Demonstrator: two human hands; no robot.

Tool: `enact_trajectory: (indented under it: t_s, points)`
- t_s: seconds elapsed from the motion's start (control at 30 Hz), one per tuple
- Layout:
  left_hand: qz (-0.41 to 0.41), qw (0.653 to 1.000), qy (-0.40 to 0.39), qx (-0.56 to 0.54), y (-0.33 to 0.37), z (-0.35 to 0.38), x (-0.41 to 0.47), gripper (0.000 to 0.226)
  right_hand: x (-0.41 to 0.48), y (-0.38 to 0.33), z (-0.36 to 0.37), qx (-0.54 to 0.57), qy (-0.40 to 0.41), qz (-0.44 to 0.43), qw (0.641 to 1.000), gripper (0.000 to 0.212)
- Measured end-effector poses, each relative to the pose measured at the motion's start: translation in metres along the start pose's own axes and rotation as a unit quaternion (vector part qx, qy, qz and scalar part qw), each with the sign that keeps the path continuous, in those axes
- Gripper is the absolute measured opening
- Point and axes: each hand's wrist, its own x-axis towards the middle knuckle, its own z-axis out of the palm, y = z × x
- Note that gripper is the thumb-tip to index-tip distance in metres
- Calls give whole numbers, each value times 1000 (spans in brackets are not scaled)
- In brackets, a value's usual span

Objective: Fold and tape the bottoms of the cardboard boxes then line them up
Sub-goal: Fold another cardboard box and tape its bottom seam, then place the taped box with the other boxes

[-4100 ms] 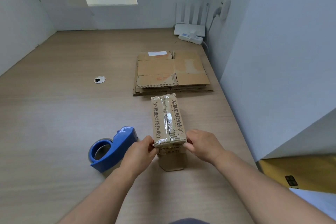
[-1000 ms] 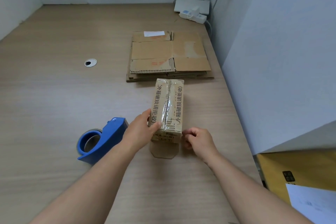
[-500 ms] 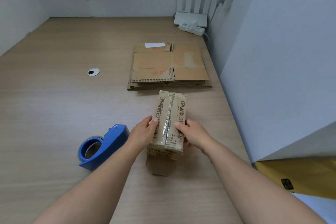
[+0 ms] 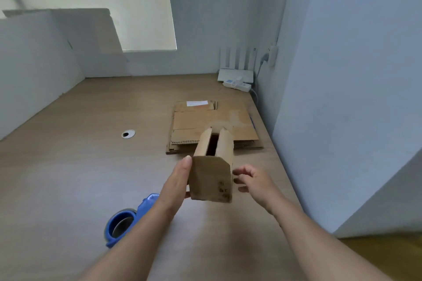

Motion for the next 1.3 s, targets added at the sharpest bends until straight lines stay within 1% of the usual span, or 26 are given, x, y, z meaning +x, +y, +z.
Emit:
enact_trajectory:
  t_s: [0.03,0.07,0.13,0.23,0.27,0.33,0.4,0.43,0.5,0.57,0.63,0.73,0.8,0.87,0.97,1.1,1.2,1.3]
  points:
    - [-14,1000,-9,22,-5,1,-1,33,-2,4,3,-13,-1,23,1000,24]
    - [-31,998,-22,48,-11,3,-3,36,-4,10,6,-30,4,43,999,23]
    - [-67,991,-48,101,-21,3,-6,50,-5,21,10,-71,11,71,995,25]
    - [-85,981,-67,161,-28,6,-9,63,-6,25,15,-113,33,80,990,42]
    - [-87,978,-64,177,-28,8,-9,63,-7,23,15,-131,43,79,987,48]
    - [-87,970,-49,220,-29,14,-4,62,-6,17,17,-202,58,76,975,56]
    - [-81,950,-38,299,-26,21,3,68,-4,7,22,-283,67,78,954,65]
    - [-75,938,-35,337,-25,24,6,72,-3,3,26,-312,70,79,944,66]
    - [-78,903,-44,419,-23,30,11,75,-2,-1,31,-351,69,87,930,60]
    - [-93,873,-49,477,-25,35,15,73,-3,0,34,-366,58,97,924,47]
    - [-103,872,-39,478,-28,40,17,61,-3,2,31,-349,56,90,931,34]
    - [-92,900,-10,427,-27,41,16,31,-1,8,20,-312,80,69,944,22]
    - [-75,922,13,380,-24,39,15,21,0,10,10,-304,106,54,945,17]
    - [-48,933,32,354,-22,40,13,13,1,8,4,-318,131,22,939,13]
    - [-21,941,71,331,-12,41,6,14,2,-2,0,-334,148,-30,930,12]
    - [-21,947,138,290,3,31,-9,19,3,-21,-1,-283,149,-81,944,20]
    - [-17,944,195,267,9,16,-28,21,2,-33,13,-249,119,-121,954,9]
    - [-18,936,237,261,8,-7,-49,23,-5,-44,42,-249,71,-164,952,9]
